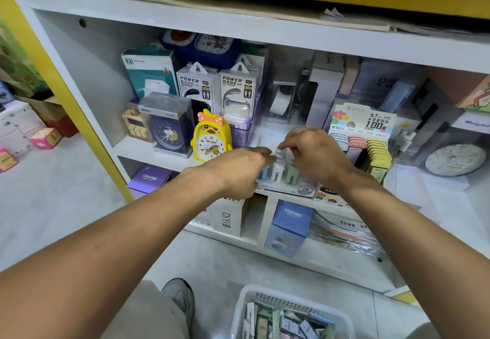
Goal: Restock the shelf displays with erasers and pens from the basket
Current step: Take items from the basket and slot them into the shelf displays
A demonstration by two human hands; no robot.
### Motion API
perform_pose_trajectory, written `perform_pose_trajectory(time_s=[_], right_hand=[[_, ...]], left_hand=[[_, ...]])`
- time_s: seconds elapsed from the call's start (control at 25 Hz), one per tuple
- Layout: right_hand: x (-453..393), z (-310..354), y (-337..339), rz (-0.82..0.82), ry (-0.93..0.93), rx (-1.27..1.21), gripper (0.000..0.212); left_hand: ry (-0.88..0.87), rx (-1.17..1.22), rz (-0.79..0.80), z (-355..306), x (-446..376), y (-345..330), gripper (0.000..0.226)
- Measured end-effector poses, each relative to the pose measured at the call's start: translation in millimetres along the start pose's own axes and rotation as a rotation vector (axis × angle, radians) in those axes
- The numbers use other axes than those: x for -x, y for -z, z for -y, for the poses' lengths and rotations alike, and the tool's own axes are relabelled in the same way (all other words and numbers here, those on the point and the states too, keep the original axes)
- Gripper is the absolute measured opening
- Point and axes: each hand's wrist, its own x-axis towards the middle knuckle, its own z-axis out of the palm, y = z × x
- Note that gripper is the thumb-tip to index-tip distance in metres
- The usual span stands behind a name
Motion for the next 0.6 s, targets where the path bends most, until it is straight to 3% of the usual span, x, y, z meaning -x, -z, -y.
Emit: perform_pose_trajectory(time_s=[0.16, 0.24, 0.36, 0.6], right_hand=[[19.7, 11.2, 17.8, -0.134, -0.035, -0.101, 0.028], [38.7, 19.4, 24.1, -0.108, -0.104, -0.216, 0.027], [88.0, 23.0, 5.9, 0.045, -0.140, -0.212, 0.029], [201.0, 5.0, -85.3, 0.715, -0.334, -0.184, 0.025]], left_hand=[[0.021, -0.008, -0.291, -16.0, 3.0, 6.3, 0.044], [0.010, 0.009, -0.343, -29.6, 2.6, 5.4, 0.025], [-0.020, 0.027, -0.174, -58.5, 3.6, -29.3, 0.015], [-0.118, 0.004, 0.501, -94.0, 18.4, -167.4, 0.026]])
